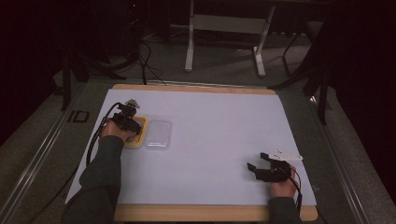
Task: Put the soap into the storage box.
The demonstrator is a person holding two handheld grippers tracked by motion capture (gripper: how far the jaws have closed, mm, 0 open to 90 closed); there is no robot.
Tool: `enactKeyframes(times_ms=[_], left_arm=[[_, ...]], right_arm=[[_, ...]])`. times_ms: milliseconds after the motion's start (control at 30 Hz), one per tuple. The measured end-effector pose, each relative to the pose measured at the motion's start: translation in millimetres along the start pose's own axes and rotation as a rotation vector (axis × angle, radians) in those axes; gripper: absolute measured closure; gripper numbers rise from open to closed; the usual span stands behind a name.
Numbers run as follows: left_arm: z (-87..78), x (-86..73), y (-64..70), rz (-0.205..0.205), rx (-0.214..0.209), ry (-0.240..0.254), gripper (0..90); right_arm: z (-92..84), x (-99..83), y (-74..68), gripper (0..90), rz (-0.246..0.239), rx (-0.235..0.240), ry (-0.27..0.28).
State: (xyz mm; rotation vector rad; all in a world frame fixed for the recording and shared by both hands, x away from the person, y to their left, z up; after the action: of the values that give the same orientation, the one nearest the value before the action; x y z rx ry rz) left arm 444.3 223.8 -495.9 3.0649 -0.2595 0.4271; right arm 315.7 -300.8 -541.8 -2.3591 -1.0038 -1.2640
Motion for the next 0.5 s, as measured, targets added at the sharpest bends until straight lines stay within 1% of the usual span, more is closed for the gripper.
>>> enactKeyframes(times_ms=[200, 400, 500], left_arm=[[3.7, -0.2, -2.2, -0.013, -0.009, -0.007, 49.6], [5.1, 0.2, -2.0, -0.012, -0.005, -0.015, 49.6], [5.2, -0.1, -3.0, -0.017, -0.013, -0.012, 49.2]], right_arm=[[0.0, 0.0, 0.0, 22.1, 0.0, 0.0, 0.0], [0.0, 0.0, 0.0, 22.1, 0.0, 0.001, 0.0], [0.0, 0.0, -0.1, 22.2, -0.002, 0.0, 0.0]])
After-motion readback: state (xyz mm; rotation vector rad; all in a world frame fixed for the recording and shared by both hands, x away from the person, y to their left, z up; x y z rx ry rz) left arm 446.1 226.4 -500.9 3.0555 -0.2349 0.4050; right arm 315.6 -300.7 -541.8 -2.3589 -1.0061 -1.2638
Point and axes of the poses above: each handheld gripper's, and its own axes: z roughly forward along the jaws, x roughly out of its top, y roughly to its right, the point moved 1 cm from there along z, roughly forward along the jaws, and after that the axes turned 9 degrees about -z, right-handed, at the moved point
